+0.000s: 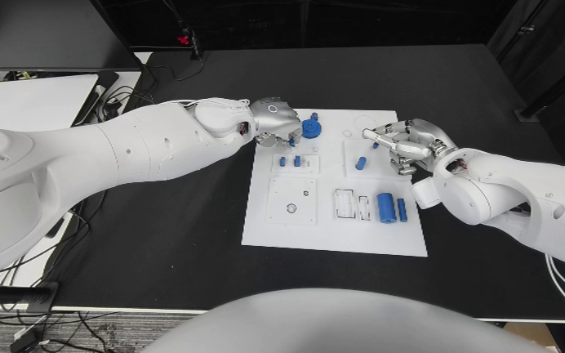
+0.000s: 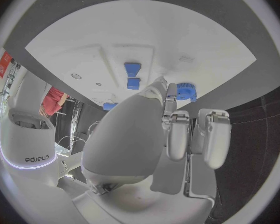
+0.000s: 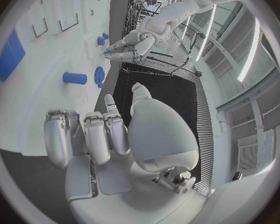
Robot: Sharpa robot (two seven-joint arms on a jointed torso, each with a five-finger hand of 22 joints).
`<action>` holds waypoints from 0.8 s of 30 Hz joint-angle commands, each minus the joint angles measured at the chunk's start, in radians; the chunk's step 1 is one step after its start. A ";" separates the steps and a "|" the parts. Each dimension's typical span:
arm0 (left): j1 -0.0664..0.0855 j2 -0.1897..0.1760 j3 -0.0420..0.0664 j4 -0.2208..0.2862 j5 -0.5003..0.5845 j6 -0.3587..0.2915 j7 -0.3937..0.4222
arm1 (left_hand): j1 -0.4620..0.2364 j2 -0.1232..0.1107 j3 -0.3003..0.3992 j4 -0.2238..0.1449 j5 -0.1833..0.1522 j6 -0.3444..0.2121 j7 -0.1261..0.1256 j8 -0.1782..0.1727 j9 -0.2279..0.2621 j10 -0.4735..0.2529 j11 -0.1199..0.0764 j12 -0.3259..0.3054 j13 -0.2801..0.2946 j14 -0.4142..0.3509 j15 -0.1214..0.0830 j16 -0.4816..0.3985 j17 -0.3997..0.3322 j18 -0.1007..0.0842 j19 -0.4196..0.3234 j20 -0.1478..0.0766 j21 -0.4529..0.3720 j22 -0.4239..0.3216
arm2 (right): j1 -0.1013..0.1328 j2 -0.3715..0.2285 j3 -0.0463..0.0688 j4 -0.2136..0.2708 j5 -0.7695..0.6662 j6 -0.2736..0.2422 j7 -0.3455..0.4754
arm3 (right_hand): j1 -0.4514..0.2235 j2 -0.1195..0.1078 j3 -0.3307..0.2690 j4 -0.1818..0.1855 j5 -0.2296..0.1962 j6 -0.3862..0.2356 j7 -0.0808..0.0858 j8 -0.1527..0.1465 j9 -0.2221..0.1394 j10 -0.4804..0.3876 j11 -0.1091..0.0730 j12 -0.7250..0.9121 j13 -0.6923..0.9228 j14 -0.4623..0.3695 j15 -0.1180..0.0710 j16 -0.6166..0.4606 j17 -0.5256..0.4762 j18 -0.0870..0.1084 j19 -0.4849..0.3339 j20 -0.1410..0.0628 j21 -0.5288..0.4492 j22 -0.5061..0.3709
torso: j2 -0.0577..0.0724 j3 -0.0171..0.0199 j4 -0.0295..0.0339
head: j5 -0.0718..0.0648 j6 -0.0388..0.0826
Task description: Assemble the parts on the task board
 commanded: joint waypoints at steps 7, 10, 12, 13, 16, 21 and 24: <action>-0.001 0.012 0.001 -0.015 -0.002 0.020 -0.004 | -0.001 0.003 0.011 -0.001 0.002 -0.002 0.003 -0.001 0.000 -0.002 0.002 -0.009 -0.001 0.105 0.007 0.001 0.263 -0.007 0.106 -0.008 0.003 0.263 | 0.001 -0.002 0.000 0.005 -0.002 0.010 0.005 | 0.002 0.009 -0.005 0.000 0.005 -0.004 0.012 0.006 0.001 0.104 0.005 0.003 0.263 0.106 0.004 0.002 0.263 0.019 0.032 0.003 -0.005 0.229 | -0.001 0.0010 0.0001 | 0.002 0.000; -0.002 0.015 0.001 -0.021 -0.002 0.025 0.002 | -0.005 0.002 0.013 0.001 -0.001 -0.002 0.003 -0.001 -0.001 -0.001 0.003 -0.011 -0.001 0.105 0.007 0.001 0.263 -0.007 0.106 -0.008 0.003 0.263 | 0.001 -0.001 0.000 0.006 -0.002 0.011 0.004 | 0.002 0.009 -0.005 0.000 0.005 -0.004 0.012 0.006 0.001 0.104 0.005 0.003 0.263 0.106 0.004 0.002 0.263 0.019 0.032 0.003 -0.005 0.229 | 0.000 0.0002 -0.0002 | 0.001 0.000; -0.002 0.018 0.001 -0.024 -0.002 0.029 0.007 | -0.007 0.002 0.013 0.001 -0.002 -0.002 0.004 -0.001 -0.001 -0.001 0.003 -0.012 -0.001 0.105 0.007 0.001 0.263 -0.007 0.106 -0.008 0.003 0.263 | 0.001 -0.001 0.000 0.006 -0.002 0.010 0.004 | 0.002 0.009 -0.005 0.000 0.005 -0.004 0.012 0.006 0.001 0.104 0.005 0.003 0.263 0.106 0.004 0.002 0.263 0.019 0.032 0.003 -0.005 0.229 | 0.000 -0.0002 -0.0004 | 0.000 0.000; -0.002 0.019 0.001 -0.025 -0.002 0.030 0.008 | -0.007 0.002 0.013 0.001 -0.002 -0.002 0.004 -0.001 -0.001 -0.001 0.003 -0.012 -0.001 0.105 0.007 0.001 0.263 -0.007 0.106 -0.008 0.003 0.263 | 0.001 -0.001 0.000 0.005 -0.002 0.010 0.004 | 0.002 0.009 -0.005 0.000 0.005 -0.004 0.012 0.006 0.001 0.104 0.005 0.003 0.263 0.106 0.004 0.002 0.263 0.019 0.032 0.003 -0.005 0.229 | 0.000 -0.0002 -0.0004 | 0.000 0.000; -0.003 0.024 0.001 -0.029 -0.002 0.036 0.018 | -0.009 0.002 0.013 0.002 -0.003 -0.002 0.004 -0.001 -0.001 0.000 0.003 -0.013 -0.001 0.105 0.007 0.001 0.263 -0.007 0.106 -0.008 0.003 0.263 | 0.001 -0.001 0.000 0.005 -0.002 0.010 0.004 | 0.002 0.009 -0.005 0.000 0.005 -0.004 0.012 0.006 0.001 0.104 0.005 0.003 0.263 0.106 0.004 0.002 0.263 0.019 0.032 0.003 -0.005 0.229 | -0.001 0.0001 0.0000 | -0.001 0.000; -0.004 0.026 0.001 -0.029 -0.002 0.039 0.025 | -0.010 0.003 0.014 0.001 -0.004 -0.001 0.004 -0.001 0.000 0.002 0.003 -0.013 -0.001 0.105 0.007 0.001 0.263 -0.007 0.106 -0.008 0.003 0.263 | 0.001 -0.001 0.000 0.005 -0.002 0.009 0.004 | 0.002 0.009 -0.005 0.000 0.005 -0.004 0.012 0.006 0.001 0.104 0.005 0.003 0.263 0.106 0.004 0.002 0.263 0.019 0.032 0.003 -0.005 0.229 | 0.000 -0.0003 -0.0003 | -0.002 0.000; -0.004 0.027 0.001 -0.030 -0.002 0.043 0.029 | -0.011 0.003 0.015 0.001 -0.004 0.000 0.004 0.000 0.000 0.003 0.003 -0.013 0.000 0.105 0.007 0.001 0.263 -0.007 0.106 -0.008 0.003 0.263 | 0.001 -0.001 0.000 0.004 -0.002 0.009 0.003 | 0.002 0.009 -0.005 0.000 0.005 -0.004 0.012 0.006 0.001 0.104 0.005 0.003 0.263 0.106 0.004 0.002 0.263 0.019 0.032 0.003 -0.005 0.229 | -0.001 -0.0003 -0.0008 | -0.003 0.000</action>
